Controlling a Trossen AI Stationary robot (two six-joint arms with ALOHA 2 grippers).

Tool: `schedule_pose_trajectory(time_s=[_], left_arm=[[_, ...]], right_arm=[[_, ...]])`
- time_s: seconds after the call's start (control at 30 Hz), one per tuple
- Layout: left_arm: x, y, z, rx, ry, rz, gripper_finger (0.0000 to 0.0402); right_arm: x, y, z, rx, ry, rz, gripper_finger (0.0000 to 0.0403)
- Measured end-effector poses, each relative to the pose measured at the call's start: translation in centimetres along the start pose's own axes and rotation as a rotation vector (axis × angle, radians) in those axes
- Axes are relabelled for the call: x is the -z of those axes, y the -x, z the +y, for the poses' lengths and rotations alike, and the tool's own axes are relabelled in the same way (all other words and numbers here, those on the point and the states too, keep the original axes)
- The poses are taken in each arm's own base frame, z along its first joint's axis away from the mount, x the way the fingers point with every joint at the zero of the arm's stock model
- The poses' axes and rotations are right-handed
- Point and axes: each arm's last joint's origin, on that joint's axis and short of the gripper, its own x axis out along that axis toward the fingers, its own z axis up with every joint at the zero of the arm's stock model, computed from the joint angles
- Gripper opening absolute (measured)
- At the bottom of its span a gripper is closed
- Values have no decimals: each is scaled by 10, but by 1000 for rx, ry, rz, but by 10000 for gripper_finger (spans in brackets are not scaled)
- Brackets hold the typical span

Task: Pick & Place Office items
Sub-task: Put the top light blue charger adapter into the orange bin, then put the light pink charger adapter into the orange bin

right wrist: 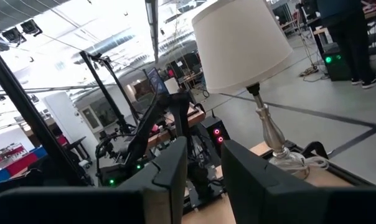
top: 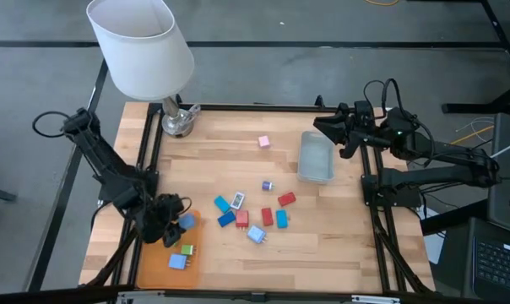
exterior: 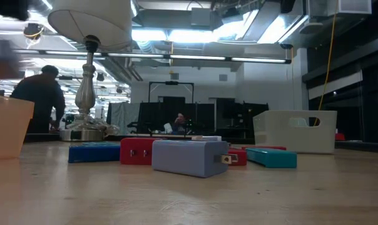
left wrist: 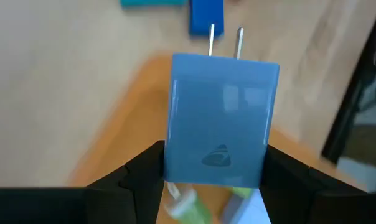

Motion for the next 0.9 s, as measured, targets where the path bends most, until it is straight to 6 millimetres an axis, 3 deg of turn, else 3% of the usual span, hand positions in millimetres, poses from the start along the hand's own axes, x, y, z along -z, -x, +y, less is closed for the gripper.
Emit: schedule_pose_trajectory(time_s=[0.3,0.4,0.53,0.63,0.77,0.9], left_arm=[[31,-9,18,-39,79,100,207],[31,-10,19,-43,90,94,219],[31,-10,18,-42,100,88,303],[32,-10,18,-43,102,111,340],[30,-9,17,-27,121,115,346],[13,0,14,31,166,28,334]], right_arm=[[4,-6,-2,11,0,21,100],[5,-8,-3,14,0,27,100],[5,-8,-3,12,0,23,100],[5,-8,-3,19,-1,19,100],[4,-8,-3,16,-1,12,100],[4,-8,-3,15,-4,9,100]])
